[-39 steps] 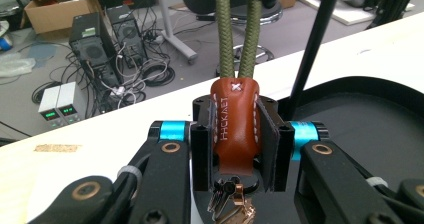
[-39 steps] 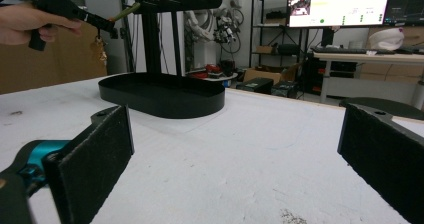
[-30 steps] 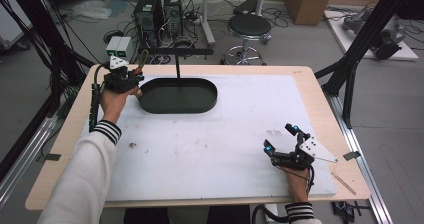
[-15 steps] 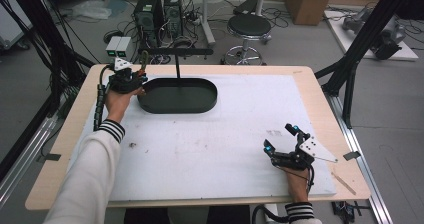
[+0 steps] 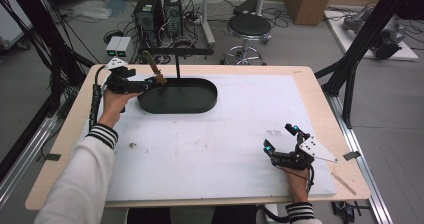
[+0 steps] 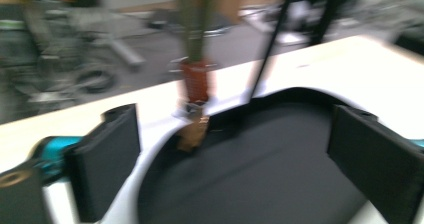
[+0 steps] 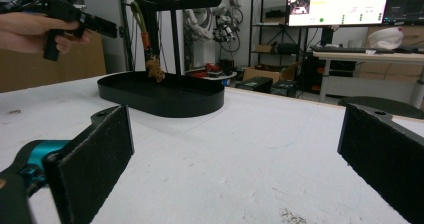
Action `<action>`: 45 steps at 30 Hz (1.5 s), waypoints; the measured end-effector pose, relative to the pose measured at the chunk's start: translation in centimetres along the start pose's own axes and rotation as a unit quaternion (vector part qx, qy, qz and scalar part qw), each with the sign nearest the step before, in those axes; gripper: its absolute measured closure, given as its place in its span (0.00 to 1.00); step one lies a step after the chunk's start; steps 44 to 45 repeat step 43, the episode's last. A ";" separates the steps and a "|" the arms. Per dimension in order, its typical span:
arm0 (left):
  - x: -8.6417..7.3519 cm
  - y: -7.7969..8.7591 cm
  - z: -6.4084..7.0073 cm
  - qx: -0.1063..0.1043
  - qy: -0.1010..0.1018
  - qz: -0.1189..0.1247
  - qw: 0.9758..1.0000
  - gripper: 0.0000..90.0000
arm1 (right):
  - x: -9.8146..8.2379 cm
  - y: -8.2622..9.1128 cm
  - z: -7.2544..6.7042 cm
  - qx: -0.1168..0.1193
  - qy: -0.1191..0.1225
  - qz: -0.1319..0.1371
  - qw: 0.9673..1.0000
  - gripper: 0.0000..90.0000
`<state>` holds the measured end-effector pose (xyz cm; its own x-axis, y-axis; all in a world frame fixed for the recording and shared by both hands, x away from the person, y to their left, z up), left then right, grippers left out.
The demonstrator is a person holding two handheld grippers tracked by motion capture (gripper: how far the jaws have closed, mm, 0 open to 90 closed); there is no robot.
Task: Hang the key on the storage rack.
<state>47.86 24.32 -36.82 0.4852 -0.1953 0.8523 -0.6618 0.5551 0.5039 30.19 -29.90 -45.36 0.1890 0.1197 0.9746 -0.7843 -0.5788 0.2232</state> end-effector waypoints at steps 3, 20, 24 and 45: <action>-0.4 1.9 1.1 -0.009 -0.039 0.024 0.999 0.02 | 0.0 0.0 0.0 0.000 0.001 0.000 1.000 0.00; -11.6 10.9 6.0 -0.026 -0.098 0.092 0.991 0.02 | 0.0 -0.1 -0.2 -0.005 0.006 -0.008 1.000 0.00; -14.8 11.8 6.3 -0.021 -0.089 0.102 0.991 0.02 | 0.1 -0.1 -0.2 -0.008 0.008 -0.007 1.000 0.00; -18.4 12.6 6.4 0.012 -0.062 0.143 0.988 0.02 | 0.1 -0.2 -0.2 -0.010 0.007 -0.009 1.000 0.00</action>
Point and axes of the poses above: each handheld gripper's, and its own axes: y roughly backward along the jaws, x roughly out of its top, z roughly to its right, the point moved 1 cm from there along -y, roughly forward along the jaws, and after that the axes turned 13 degrees about -z, right-handed, at the moved point
